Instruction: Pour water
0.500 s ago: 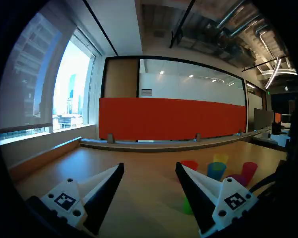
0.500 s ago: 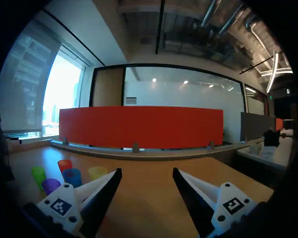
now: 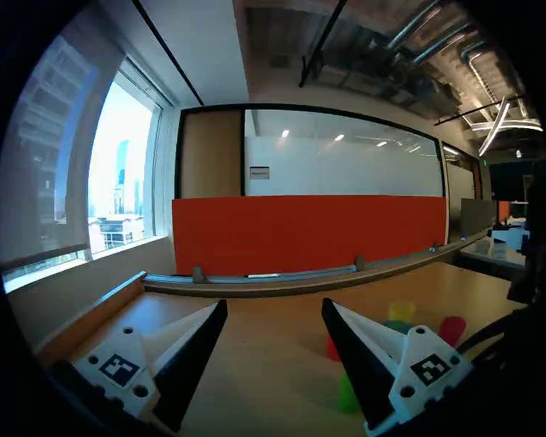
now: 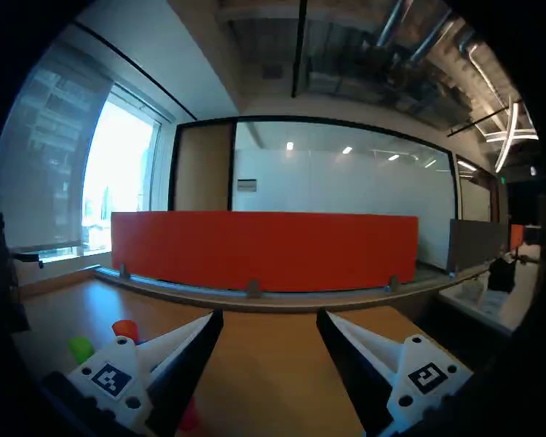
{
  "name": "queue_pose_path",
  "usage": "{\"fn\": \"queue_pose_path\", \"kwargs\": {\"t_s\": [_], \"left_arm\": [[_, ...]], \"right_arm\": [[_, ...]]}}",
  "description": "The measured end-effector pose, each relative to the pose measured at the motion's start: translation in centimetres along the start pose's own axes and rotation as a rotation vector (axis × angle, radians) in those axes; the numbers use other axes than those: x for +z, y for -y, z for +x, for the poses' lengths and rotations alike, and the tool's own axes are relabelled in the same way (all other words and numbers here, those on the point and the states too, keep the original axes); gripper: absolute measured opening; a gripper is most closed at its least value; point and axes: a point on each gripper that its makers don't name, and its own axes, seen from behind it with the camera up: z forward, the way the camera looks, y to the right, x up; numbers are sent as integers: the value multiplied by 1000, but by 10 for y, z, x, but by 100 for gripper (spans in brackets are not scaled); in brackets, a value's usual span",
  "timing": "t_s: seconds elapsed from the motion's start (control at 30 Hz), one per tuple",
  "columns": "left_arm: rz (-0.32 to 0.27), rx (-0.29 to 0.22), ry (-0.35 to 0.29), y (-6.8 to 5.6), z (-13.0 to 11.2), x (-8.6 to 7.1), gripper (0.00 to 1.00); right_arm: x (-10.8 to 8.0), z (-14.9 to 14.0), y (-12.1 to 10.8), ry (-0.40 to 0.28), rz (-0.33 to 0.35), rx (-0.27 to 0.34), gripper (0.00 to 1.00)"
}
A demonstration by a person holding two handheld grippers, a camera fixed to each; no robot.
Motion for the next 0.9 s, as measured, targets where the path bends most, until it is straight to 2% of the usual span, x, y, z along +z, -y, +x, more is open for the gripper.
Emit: {"fn": "queue_pose_path", "kwargs": {"t_s": [0.27,0.47,0.77,0.9], "left_arm": [[-43,-3,11,-3,27,3,96],[-110,-13,18,-12,37,3,96],[-226,31,53,-28,31,4,96],[-279,31,73,-37,25,5,96]], "right_arm": [[8,20,8,6,38,12,99],[11,24,22,22,99,20,99],[15,36,55,31,288,27,99],[14,41,73,47,389,18,99]]}}
